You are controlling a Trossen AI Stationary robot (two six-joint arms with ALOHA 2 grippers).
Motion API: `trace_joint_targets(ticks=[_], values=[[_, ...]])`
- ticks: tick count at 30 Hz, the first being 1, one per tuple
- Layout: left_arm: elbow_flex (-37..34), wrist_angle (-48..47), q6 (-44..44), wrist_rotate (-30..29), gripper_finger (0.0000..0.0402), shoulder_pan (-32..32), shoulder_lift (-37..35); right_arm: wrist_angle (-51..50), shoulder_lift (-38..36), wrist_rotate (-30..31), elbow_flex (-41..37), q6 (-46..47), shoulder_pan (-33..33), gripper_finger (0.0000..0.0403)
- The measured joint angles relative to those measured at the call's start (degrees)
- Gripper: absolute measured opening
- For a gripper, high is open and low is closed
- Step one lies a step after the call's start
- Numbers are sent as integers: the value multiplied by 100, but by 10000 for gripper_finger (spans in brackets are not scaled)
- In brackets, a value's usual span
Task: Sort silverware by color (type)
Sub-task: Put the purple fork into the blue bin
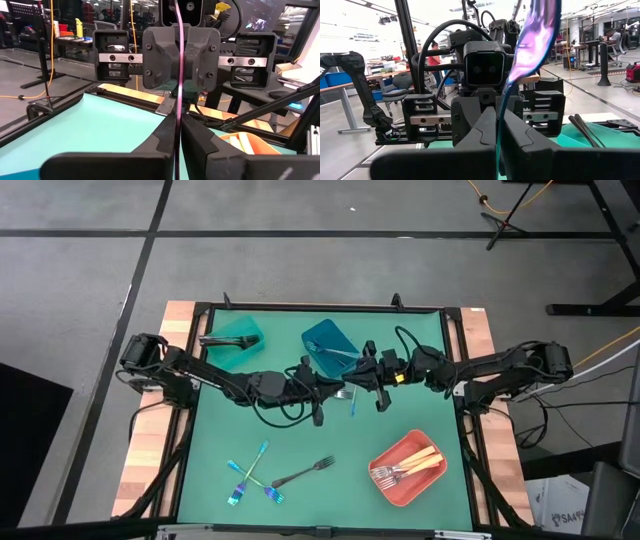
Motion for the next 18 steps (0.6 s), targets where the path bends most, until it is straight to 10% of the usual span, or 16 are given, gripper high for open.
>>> trace_joint_targets(ticks=[18], values=[[0,-93,-210,-22,77,7,0,-337,-1,65,-1,499,-228,0]])
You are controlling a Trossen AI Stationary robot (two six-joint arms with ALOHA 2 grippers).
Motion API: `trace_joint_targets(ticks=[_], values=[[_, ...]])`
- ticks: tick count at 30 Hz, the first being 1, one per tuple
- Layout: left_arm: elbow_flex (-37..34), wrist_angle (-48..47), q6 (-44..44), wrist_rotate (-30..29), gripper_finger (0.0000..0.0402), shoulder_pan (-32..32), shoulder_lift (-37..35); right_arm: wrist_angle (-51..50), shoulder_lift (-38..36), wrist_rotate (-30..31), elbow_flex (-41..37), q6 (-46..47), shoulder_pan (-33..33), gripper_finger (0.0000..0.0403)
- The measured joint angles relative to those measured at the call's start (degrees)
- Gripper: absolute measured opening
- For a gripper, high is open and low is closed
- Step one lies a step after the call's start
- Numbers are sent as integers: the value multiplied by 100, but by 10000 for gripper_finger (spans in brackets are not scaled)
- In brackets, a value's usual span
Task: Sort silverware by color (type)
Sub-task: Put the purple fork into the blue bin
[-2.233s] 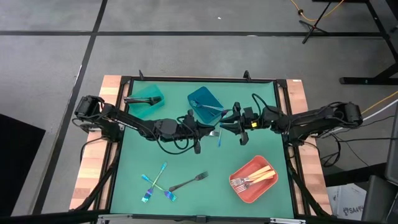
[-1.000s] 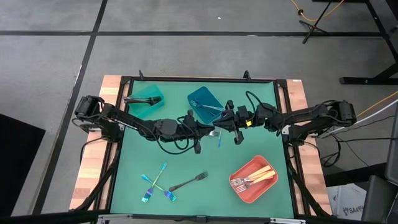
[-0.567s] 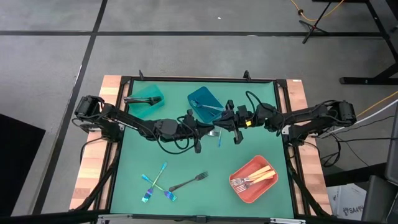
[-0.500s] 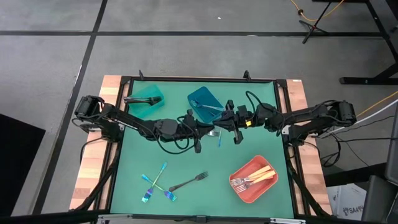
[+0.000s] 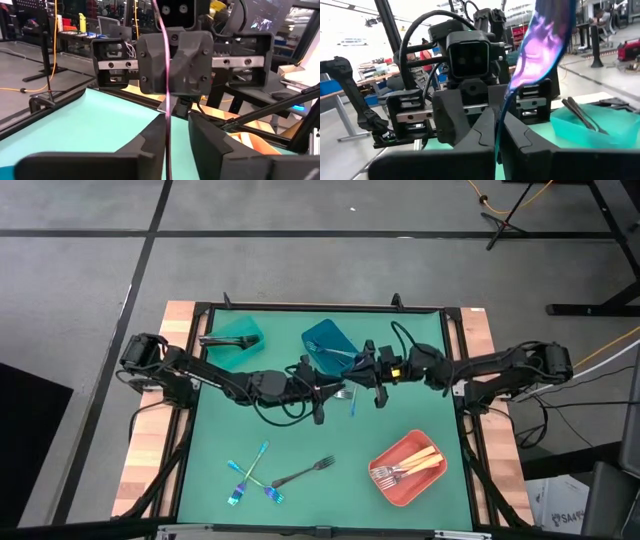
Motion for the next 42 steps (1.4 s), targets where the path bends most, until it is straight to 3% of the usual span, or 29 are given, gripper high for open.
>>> trace_joint_targets(ticks=[7,21,24,28,33,42], values=[[0,-467,-49,-2,113,0,-2,-17,1,-561,-5,509,-438,0],[0,-2650,-1589,237,116,-54,-2,-342,-1,-1985,92,1645,-1427,0],[0,-2949,-1853,347,116,-106,-2,-1170,-1,-2236,425,1615,-1659,0],[0,-3039,-1941,343,116,-177,-2,-3310,0,-2379,1181,976,-1964,0],[0,-3043,-1943,334,116,-243,-1,-5822,153,-1846,2213,-233,-2260,0],[0,-3040,-1943,293,116,-234,0,-7220,1166,-1665,3446,-718,-2563,0]])
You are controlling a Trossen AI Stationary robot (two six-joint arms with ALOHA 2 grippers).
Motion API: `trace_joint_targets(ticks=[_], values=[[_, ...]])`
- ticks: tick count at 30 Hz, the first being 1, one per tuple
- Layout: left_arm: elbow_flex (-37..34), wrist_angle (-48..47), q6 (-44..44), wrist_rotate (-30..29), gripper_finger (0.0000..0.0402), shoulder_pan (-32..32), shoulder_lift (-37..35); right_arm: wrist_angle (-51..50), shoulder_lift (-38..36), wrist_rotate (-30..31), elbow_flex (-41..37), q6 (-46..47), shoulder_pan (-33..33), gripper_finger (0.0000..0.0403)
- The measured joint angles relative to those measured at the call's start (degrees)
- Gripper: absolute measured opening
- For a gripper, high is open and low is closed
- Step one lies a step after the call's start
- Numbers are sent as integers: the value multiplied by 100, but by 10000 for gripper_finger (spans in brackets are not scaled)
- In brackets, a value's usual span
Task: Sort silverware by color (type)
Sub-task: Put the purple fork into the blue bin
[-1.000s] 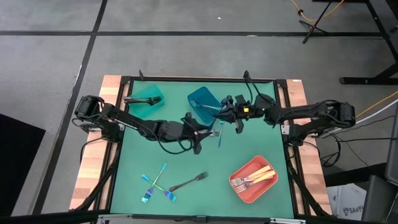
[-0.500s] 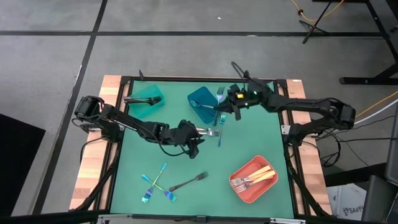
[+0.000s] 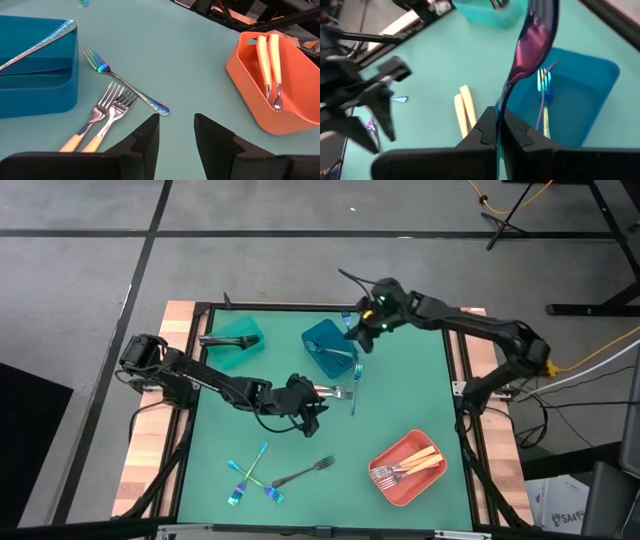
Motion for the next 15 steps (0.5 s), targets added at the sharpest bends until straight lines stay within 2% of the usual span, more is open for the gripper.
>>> trace_joint_targets(ticks=[9,15], values=[[0,-1,0,-4,116,0,2,-1498,1349,-48,1215,-127,17,0],[0,-23,0,-9,116,0,2,-1986,2133,0,1882,-243,15,0]])
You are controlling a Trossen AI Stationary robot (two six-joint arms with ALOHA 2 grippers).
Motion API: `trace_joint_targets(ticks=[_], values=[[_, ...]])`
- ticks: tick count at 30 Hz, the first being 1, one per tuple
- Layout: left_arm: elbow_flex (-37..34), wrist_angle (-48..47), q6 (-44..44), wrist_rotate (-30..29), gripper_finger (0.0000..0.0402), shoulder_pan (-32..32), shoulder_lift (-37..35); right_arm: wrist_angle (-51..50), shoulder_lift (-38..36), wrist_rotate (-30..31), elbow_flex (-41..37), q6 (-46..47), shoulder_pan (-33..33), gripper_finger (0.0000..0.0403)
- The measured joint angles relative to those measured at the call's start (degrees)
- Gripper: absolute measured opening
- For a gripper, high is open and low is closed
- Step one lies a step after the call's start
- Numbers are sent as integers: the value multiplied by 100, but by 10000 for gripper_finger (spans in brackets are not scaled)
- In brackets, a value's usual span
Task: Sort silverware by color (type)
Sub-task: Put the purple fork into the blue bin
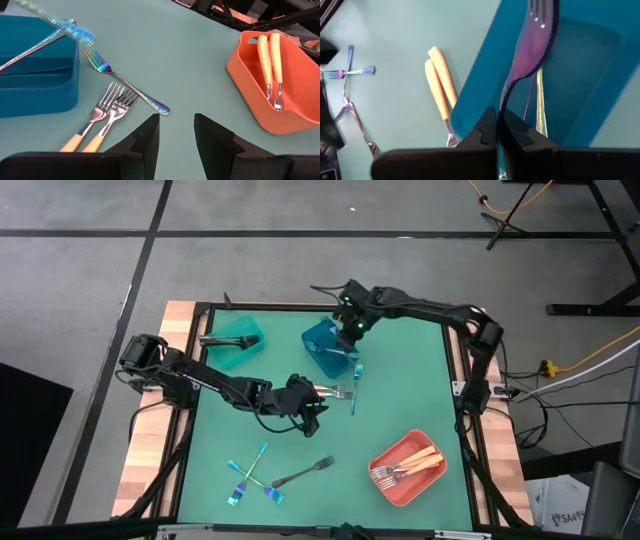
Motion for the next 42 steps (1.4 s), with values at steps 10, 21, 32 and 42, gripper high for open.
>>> trace_joint_targets(ticks=[10,21,32,42], values=[[0,-74,0,-94,116,0,0,-242,717,-2,389,3,4,0],[0,-83,0,-107,116,0,0,-217,898,311,393,-8,4,0],[0,-83,0,-133,116,0,2,-143,898,809,393,-4,55,0],[0,-83,0,-131,116,0,1,-141,898,1335,393,3,52,0]])
